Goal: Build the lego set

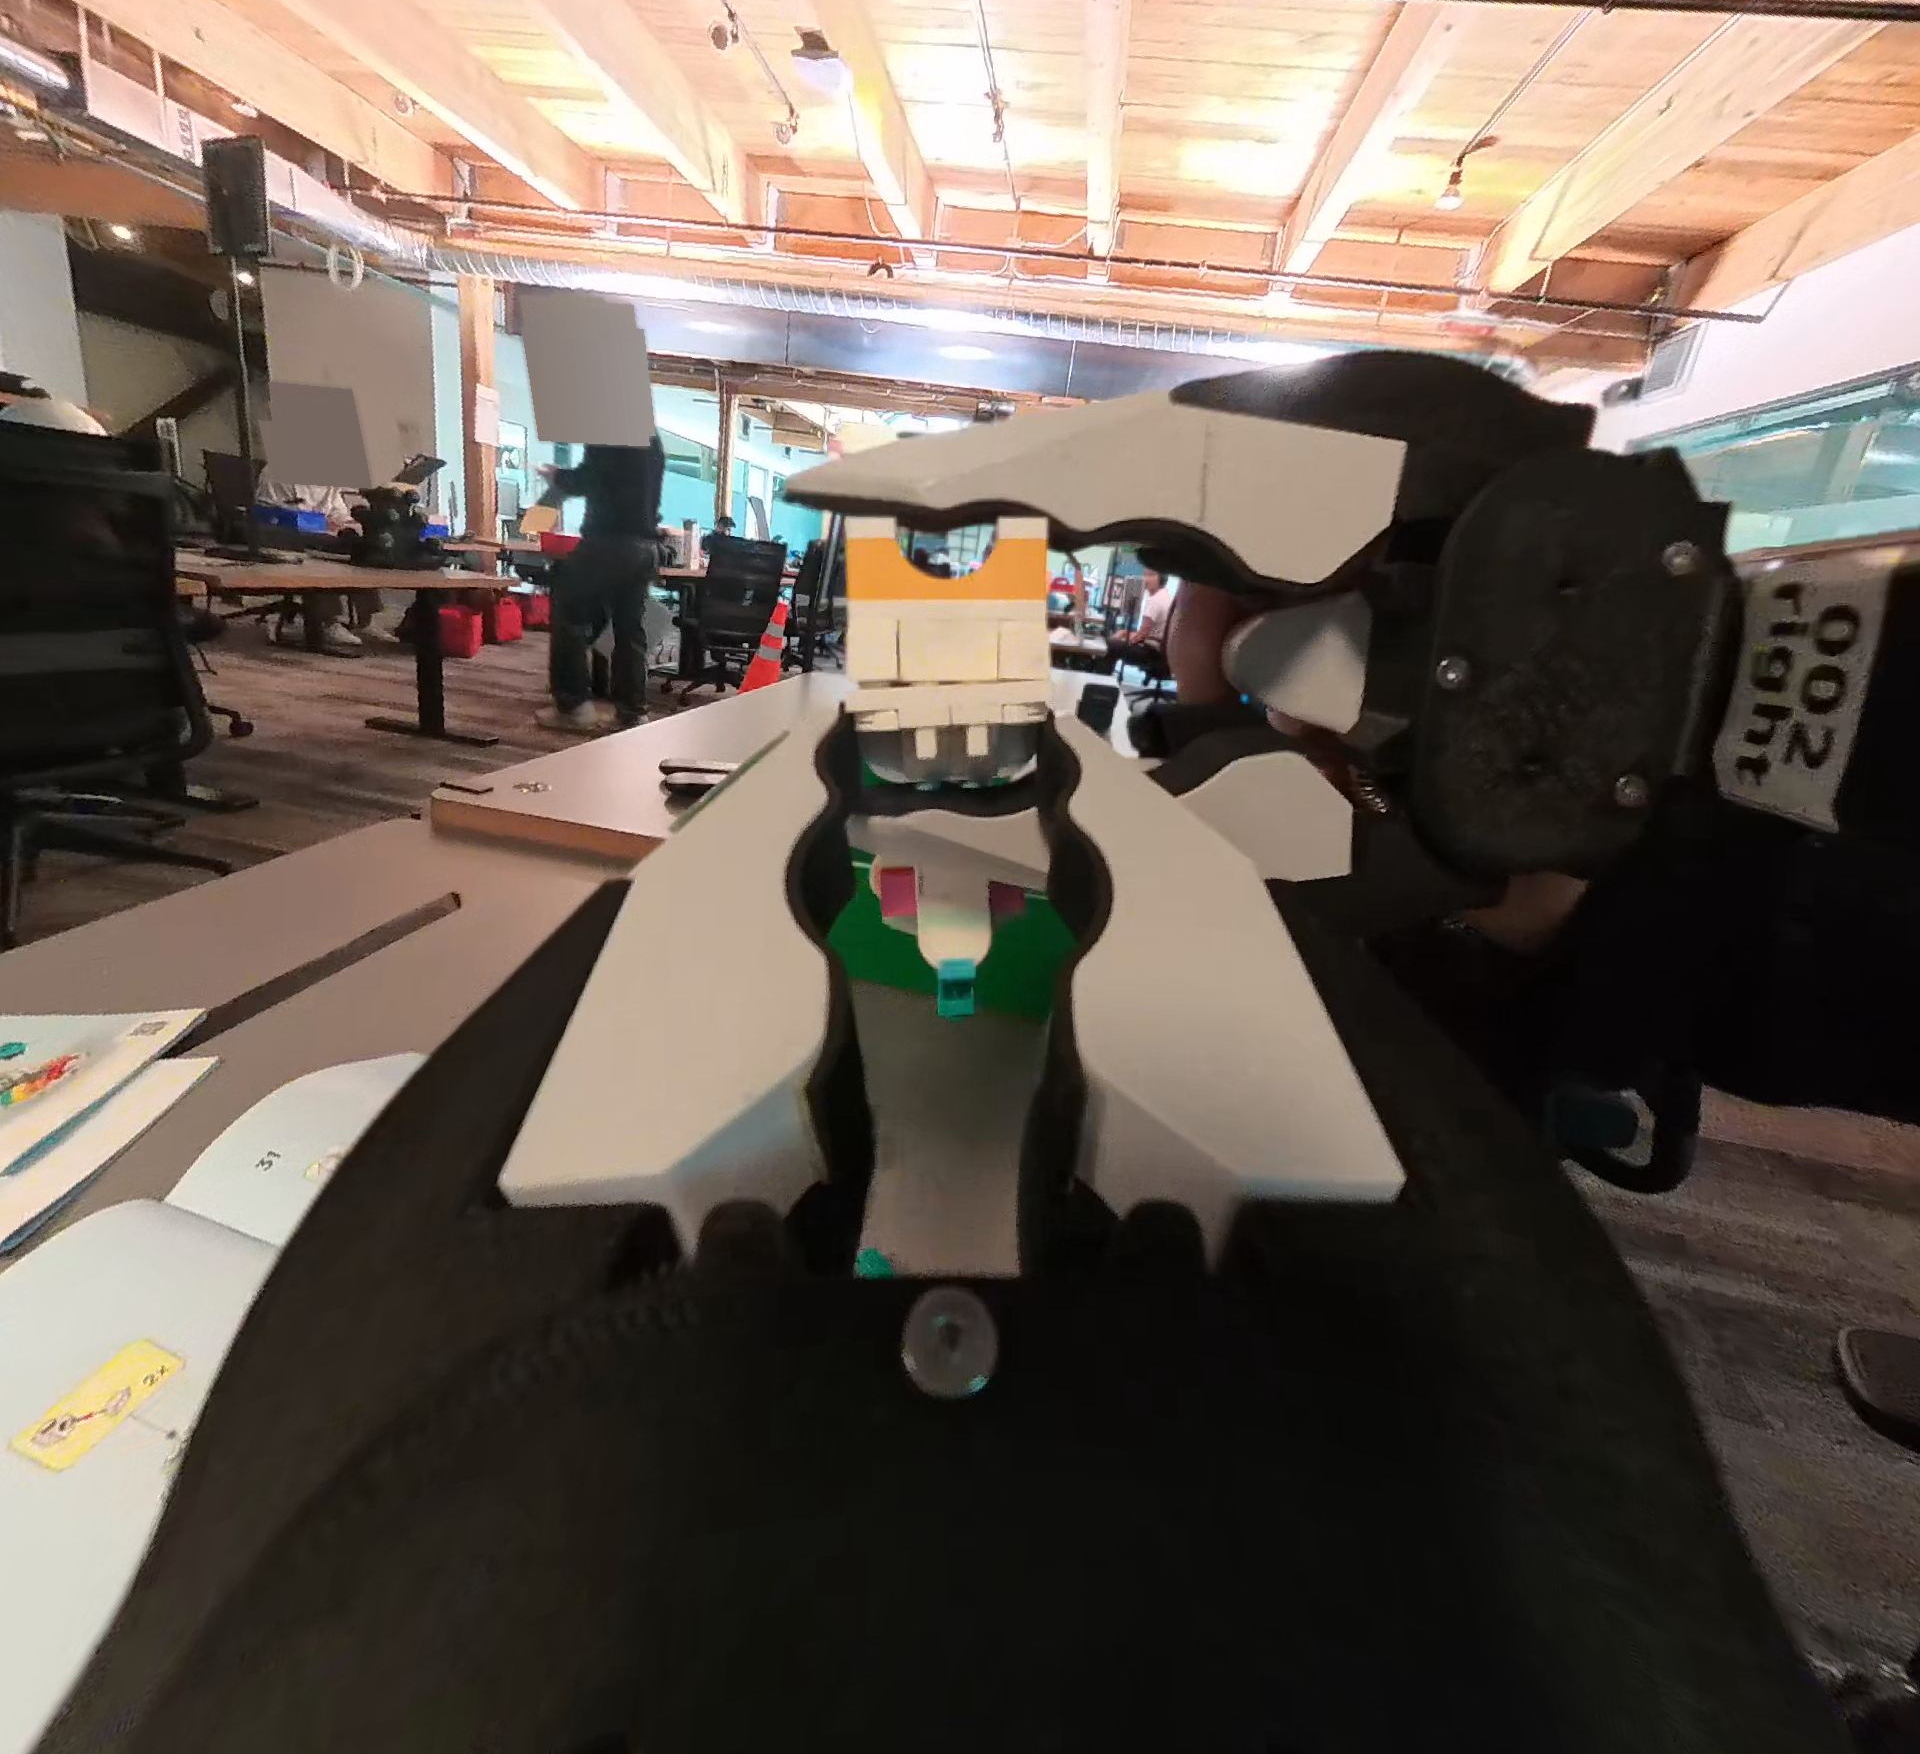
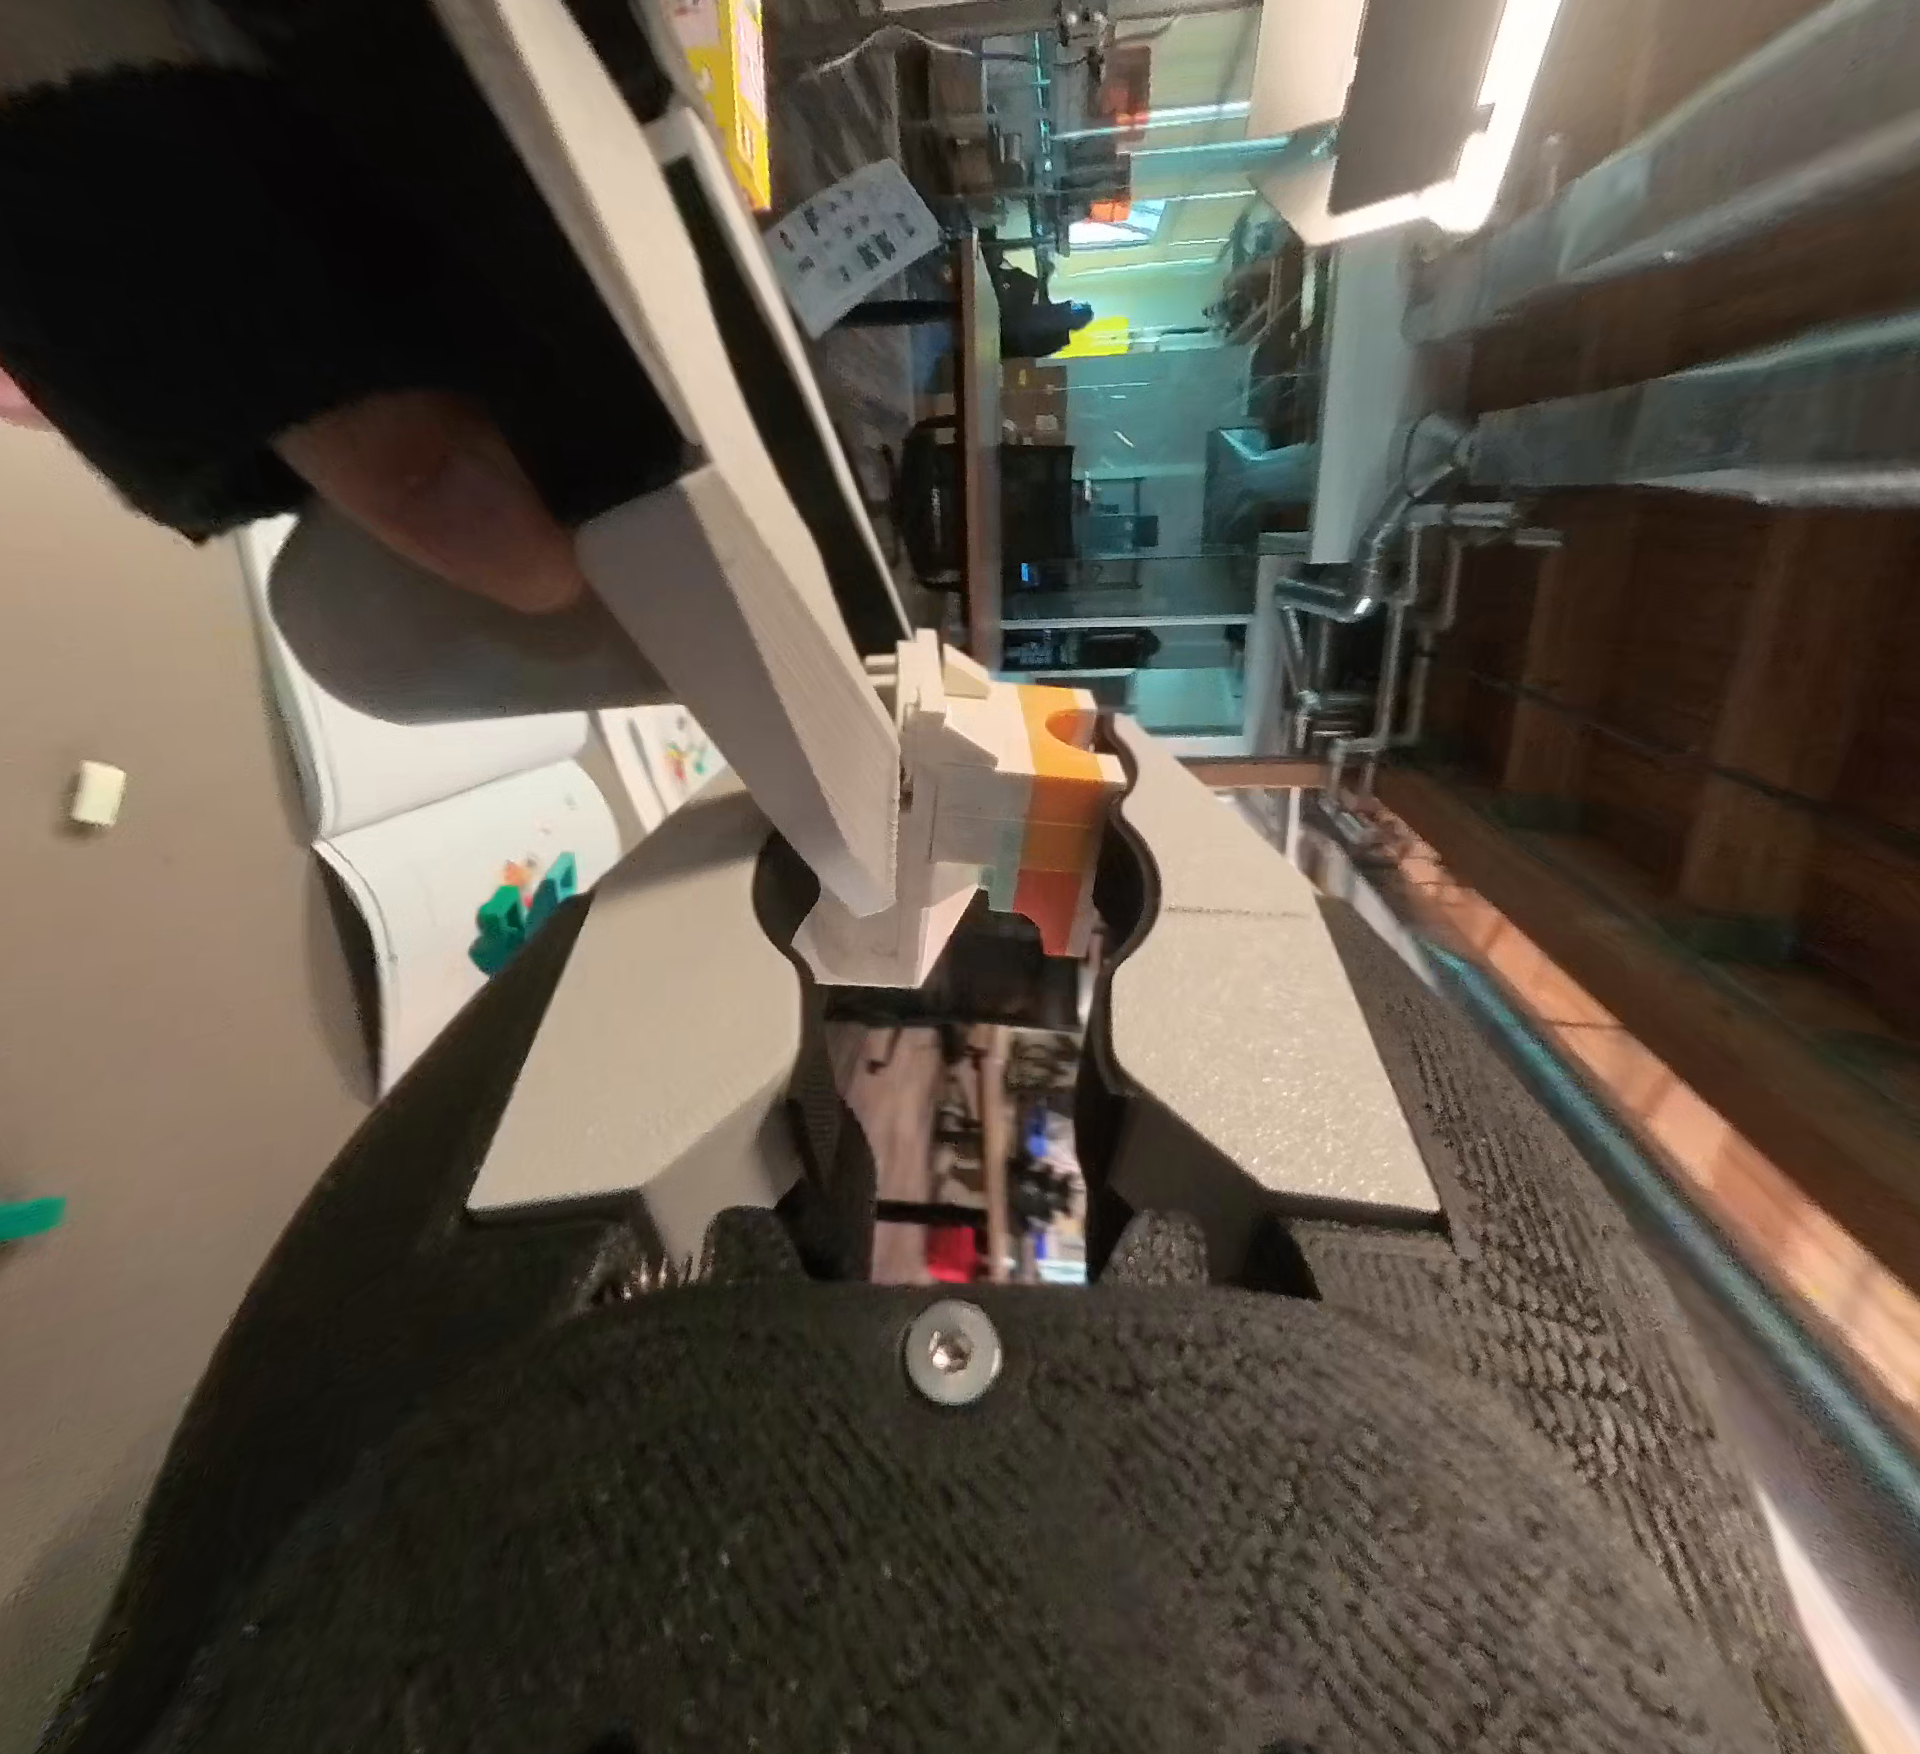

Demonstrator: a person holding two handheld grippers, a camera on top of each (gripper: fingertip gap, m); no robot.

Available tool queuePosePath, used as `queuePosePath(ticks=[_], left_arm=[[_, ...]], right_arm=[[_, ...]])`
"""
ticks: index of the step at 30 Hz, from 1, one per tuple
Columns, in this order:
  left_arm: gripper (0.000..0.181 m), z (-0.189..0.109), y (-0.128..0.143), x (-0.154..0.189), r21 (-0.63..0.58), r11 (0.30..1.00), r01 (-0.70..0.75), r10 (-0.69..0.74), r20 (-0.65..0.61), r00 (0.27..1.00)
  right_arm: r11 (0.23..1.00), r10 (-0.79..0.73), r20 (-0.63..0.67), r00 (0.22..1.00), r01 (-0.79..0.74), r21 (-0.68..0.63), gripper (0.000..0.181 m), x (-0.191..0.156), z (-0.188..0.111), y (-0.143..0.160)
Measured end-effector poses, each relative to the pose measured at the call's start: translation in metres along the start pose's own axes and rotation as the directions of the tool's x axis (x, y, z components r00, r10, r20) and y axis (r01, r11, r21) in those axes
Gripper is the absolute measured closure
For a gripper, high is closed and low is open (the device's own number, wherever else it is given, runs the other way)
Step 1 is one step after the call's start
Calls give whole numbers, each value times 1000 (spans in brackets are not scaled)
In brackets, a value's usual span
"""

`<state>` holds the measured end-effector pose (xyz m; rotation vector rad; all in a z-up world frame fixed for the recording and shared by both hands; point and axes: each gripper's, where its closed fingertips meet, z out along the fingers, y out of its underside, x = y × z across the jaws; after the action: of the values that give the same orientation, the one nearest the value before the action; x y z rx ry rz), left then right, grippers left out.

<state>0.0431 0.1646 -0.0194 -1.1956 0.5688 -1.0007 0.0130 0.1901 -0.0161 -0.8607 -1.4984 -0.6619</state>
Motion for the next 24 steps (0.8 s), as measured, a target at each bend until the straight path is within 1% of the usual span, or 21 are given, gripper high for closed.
queuePosePath(ticks=[3, 6, 9, 12, 14, 15, 16, 18, 20, 21, 22, 24], left_arm=[[149, 3, 9, -4, -32, 999, 7, -6, 19, 1000], [148, 5, 15, -8, -49, 998, -40, 43, 61, 997], [147, 6, 19, -11, -85, 990, -111, 119, 85, 989], [140, -2, 19, -16, -102, 976, -192, 204, 133, 970], [135, -14, 18, -23, -105, 963, -250, 266, 186, 946], [132, -22, 18, -28, -109, 952, -285, 302, 214, 929], [130, -30, 19, -32, -114, 939, -324, 343, 239, 909], [127, -47, 24, -40, -129, 899, -418, 438, 282, 854], [123, -64, 33, -44, -122, 864, -488, 502, 291, 815], [120, -71, 40, -45, -125, 848, -516, 529, 283, 800], [116, -78, 48, -47, -140, 827, -544, 561, 270, 783], [107, -85, 71, -49, -223, 753, -620, 658, 215, 722]], right_arm=[[995, 81, 11, 997, -81, 51, 129, -7, 3, 5], [960, 235, 18, 972, -235, 153, 129, -12, 6, 7], [866, 425, 94, 901, -434, 248, 129, -21, 9, 8], [721, 599, 206, 773, -634, 281, 130, -32, 18, 15], [589, 697, 304, 650, -760, 274, 130, -41, 26, 21], [503, 740, 365, 565, -825, 257, 130, -45, 31, 22], [401, 769, 442, 461, -887, 228, 130, -51, 35, 22], [158, 768, 603, 213, -977, 144, 130, -59, 42, 18], [-57, 670, 742, -12, -998, 36, 131, -66, 44, 11], [-137, 588, 803, -99, -990, -21, 131, -69, 43, 5], [-189, 496, 851, -172, -978, -87, 131, -74, 41, -1], [-231, 292, 908, -299, -944, -236, 130, -87, 31, -14]])
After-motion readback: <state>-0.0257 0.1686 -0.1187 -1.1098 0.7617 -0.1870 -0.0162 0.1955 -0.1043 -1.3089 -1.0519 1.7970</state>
